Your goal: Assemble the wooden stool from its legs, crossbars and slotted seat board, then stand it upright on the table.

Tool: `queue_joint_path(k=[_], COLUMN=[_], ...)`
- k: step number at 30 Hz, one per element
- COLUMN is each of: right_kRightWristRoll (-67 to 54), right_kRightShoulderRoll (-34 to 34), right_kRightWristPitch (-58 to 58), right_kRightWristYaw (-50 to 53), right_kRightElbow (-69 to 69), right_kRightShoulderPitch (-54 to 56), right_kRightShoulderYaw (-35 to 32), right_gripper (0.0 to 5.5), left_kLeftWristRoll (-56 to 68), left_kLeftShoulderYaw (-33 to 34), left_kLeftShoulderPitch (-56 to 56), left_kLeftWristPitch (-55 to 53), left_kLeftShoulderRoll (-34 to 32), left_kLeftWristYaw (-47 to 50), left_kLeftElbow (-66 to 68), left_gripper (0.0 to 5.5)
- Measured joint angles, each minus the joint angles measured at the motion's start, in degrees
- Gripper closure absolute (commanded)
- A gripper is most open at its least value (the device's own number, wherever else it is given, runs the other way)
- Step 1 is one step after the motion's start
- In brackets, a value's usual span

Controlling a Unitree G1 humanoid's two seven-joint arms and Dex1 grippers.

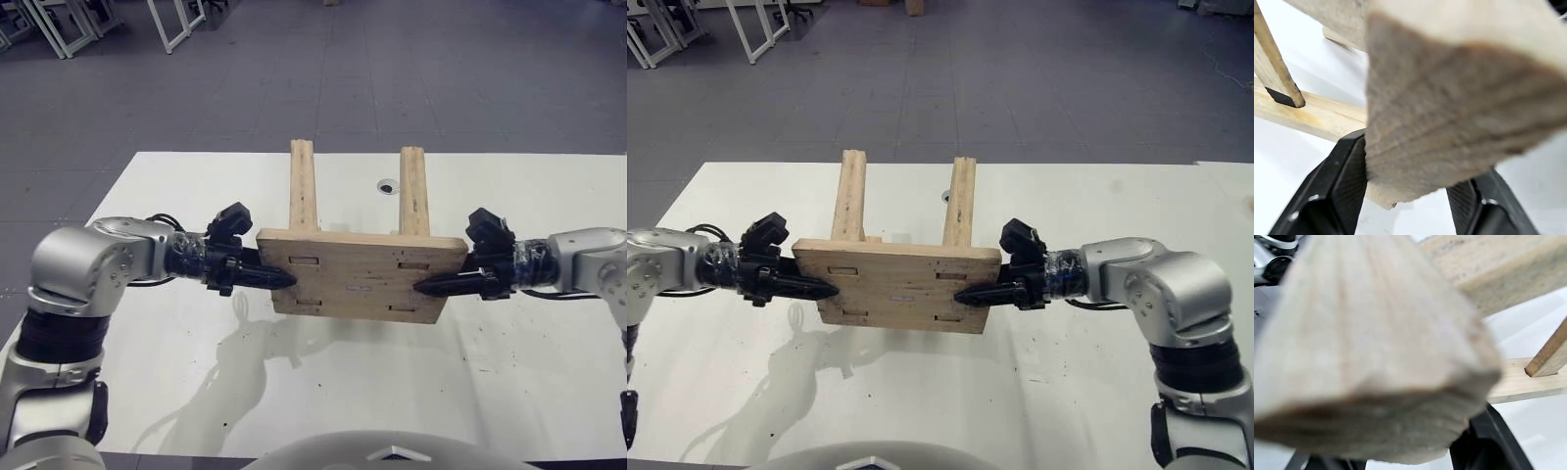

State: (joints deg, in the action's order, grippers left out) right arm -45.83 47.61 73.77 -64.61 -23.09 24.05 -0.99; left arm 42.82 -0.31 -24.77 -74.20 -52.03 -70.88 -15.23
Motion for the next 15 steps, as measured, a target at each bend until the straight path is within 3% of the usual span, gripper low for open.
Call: queue_joint_path(k=[3,5,9,12,15], right_kRightWristRoll=[-12.1,-25.0,-42.7,-47.8,-51.2], right_kRightShoulderRoll=[0.7,-0.7,0.3,-1.6,-3.2], right_kRightWristPitch=[13.0,17.6,18.3,18.3,18.3], right_kRightWristYaw=[-1.0,1.4,12.3,21.5,27.2], right_kRightElbow=[4.6,16.6,40.4,53.4,60.9], right_kRightShoulderPitch=[4.7,11.2,23.5,27.6,29.5], right_kRightShoulderYaw=[-4.3,-4.5,5.7,6.7,6.7], right_gripper=[3.71,3.71,3.71,3.71,3.15], left_kLeftWristRoll=[10.1,19.7,29.5,31.3,32.9], left_kLeftShoulderYaw=[2.6,2.6,-3.6,-6.5,-8.3], left_kLeftShoulderPitch=[-3.1,-8.9,-21.9,-26.1,-28.4], left_kLeftWristPitch=[-11.0,-16.5,-17.9,-17.9,-17.9], left_kLeftShoulderRoll=[-2.6,-0.4,2.2,4.2,5.1], left_kLeftWristYaw=[-3.2,-4.2,2.3,7.5,9.2], left_kLeftElbow=[1.4,8.1,26.4,34.4,40.9], left_gripper=[3.45,3.45,3.45,3.26,2.82])
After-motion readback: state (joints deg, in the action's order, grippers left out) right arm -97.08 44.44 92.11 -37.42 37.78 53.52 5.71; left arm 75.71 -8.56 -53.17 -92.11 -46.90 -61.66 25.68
